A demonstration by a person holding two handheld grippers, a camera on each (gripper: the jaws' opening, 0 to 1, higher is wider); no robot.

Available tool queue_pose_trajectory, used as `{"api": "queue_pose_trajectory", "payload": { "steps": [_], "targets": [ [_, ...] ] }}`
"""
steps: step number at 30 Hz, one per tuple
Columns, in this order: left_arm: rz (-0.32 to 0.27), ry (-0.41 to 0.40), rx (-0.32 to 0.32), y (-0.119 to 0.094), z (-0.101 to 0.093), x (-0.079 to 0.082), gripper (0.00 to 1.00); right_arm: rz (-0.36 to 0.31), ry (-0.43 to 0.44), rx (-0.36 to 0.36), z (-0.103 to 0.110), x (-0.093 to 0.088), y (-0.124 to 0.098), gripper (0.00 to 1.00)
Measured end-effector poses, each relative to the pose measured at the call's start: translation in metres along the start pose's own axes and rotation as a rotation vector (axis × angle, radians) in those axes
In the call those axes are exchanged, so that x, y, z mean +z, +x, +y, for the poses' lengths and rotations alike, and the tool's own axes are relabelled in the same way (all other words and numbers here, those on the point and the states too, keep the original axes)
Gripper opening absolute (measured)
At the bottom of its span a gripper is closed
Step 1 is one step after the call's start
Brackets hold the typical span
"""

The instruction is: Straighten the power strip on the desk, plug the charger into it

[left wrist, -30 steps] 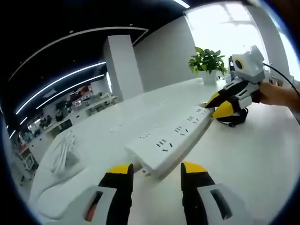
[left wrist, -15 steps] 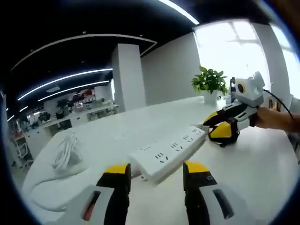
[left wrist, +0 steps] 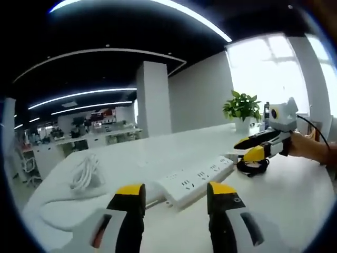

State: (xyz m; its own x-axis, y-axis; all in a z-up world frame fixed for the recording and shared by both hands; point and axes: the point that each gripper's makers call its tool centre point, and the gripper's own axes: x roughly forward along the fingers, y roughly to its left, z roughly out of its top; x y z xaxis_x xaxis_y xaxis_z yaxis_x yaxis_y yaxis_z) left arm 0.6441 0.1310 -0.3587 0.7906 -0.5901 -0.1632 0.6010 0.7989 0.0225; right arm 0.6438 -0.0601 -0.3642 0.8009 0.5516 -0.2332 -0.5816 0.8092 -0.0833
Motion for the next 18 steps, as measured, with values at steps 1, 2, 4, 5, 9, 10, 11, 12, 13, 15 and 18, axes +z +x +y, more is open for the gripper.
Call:
{"api": "queue_pose_trajectory", "payload": {
  "steps": [1, 2, 4, 5, 9, 10, 11, 12, 13, 15, 18],
  "targets": [
    [-0.007, 0.0, -0.001, -0.002, 0.0, 0.001, 0.48, -0.002, 0.001, 0.003, 0.0, 0.0, -0.001, 0.46],
    [-0.014, -0.004, -0.004, -0.003, -0.001, 0.002, 0.49, -0.005, 0.005, 0.004, 0.0, 0.0, -0.002, 0.47],
    [-0.026, -0.014, -0.007, -0.005, -0.002, 0.004, 0.5, -0.008, 0.007, 0.004, 0.0, 0.0, -0.002, 0.48],
    [-0.031, -0.015, -0.009, -0.005, -0.003, 0.005, 0.5, -0.008, 0.007, 0.005, 0.001, 0.001, -0.003, 0.5],
    [-0.043, -0.02, -0.021, -0.005, -0.006, 0.007, 0.54, -0.024, 0.01, 0.004, 0.0, 0.004, -0.006, 0.5],
    [-0.048, -0.029, -0.028, -0.004, -0.008, 0.007, 0.55, -0.028, 0.007, 0.003, 0.0, 0.005, -0.006, 0.5],
    [-0.057, -0.037, -0.033, -0.003, -0.009, 0.007, 0.55, -0.031, 0.005, 0.002, 0.0, 0.006, -0.007, 0.5],
    [-0.06, -0.041, -0.037, -0.002, -0.011, 0.007, 0.55, -0.034, 0.004, 0.0, -0.001, 0.006, -0.007, 0.5],
    [-0.061, -0.042, -0.041, -0.001, -0.012, 0.006, 0.55, -0.039, 0.004, -0.003, -0.001, 0.007, -0.009, 0.5],
    [-0.062, -0.039, -0.043, 0.0, -0.013, 0.004, 0.55, -0.043, 0.004, -0.002, -0.002, 0.008, -0.011, 0.5],
    [-0.069, -0.048, -0.047, 0.001, -0.014, 0.0, 0.55, -0.05, 0.004, -0.002, -0.003, 0.009, -0.013, 0.5]
  ]
}}
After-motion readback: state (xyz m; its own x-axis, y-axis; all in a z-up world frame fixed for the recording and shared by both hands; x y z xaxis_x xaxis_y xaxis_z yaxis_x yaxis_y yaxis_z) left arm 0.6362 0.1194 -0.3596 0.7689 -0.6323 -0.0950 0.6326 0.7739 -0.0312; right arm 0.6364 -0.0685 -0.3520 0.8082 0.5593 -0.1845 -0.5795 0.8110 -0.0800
